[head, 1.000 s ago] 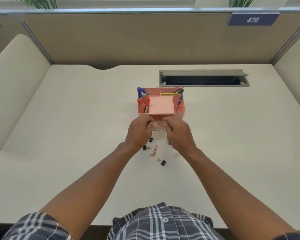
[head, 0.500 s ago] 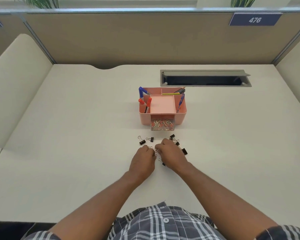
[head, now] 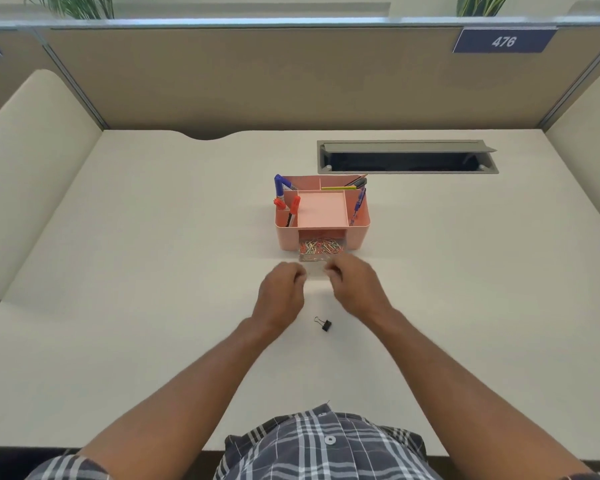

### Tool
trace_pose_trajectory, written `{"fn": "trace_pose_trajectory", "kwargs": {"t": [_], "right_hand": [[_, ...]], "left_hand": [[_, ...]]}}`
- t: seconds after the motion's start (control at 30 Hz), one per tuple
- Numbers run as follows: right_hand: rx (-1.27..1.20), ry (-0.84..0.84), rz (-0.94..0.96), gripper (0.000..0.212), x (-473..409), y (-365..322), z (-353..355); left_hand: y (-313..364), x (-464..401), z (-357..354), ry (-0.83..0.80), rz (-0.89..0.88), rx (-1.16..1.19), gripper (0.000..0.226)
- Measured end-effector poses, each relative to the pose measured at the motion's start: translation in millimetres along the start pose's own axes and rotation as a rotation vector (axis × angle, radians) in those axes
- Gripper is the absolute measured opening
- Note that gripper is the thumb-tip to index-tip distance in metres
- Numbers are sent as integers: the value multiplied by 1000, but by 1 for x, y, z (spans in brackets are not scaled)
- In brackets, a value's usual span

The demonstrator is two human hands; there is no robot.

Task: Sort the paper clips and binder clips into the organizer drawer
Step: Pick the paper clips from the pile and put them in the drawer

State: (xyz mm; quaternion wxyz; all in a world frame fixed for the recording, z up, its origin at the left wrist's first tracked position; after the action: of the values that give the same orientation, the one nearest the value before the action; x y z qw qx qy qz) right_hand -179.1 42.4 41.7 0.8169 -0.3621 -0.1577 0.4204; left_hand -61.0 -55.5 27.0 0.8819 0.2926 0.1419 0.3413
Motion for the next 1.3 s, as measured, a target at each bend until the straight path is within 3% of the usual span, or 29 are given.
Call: {"fn": "trace_pose_trajectory", "kwargs": {"t": [0.13, 0.37, 0.57, 0.77, 0.93, 1.03, 1.17, 1.3], "right_hand": [[-43, 75, 7, 16, -27, -18, 30], [17, 29, -2, 23, -54, -24, 30], [-125, 156, -224, 25, -27, 28, 49], [121, -41, -434, 34, 18, 91, 25], [165, -175, -352, 25, 44, 86, -10], [168, -163, -248, 33, 53, 71, -25], [150, -179, -207, 21, 61, 65, -37], [151, -137, -249, 15, 62, 76, -26]], "left_hand": [[29, -36, 27, 76, -67, 50, 14], [47, -63, 30, 71, -105, -26, 18], [29, -38, 18, 62, -190, -131, 13], [16, -28, 17, 73, -164, -160, 23], [5, -1, 21, 199, -77, -80, 27], [11, 31, -11, 73, -163, -123, 22], [8, 64, -63, -178, -171, -205, 29], [8, 68, -67, -190, -184, -245, 21]]}}
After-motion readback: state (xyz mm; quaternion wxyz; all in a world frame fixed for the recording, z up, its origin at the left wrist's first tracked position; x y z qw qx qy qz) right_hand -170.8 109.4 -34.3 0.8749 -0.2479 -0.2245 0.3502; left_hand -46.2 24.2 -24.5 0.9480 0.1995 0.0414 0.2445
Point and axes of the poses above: each hand's wrist, its own x-axis away from the middle knuckle, its own z-axis out of the back of the hand, y = z × x, the point moved 9 cm from there along -x, towards the middle knuckle, and after that the axes turned 7 degrees about -x, right-handed, at the moved point
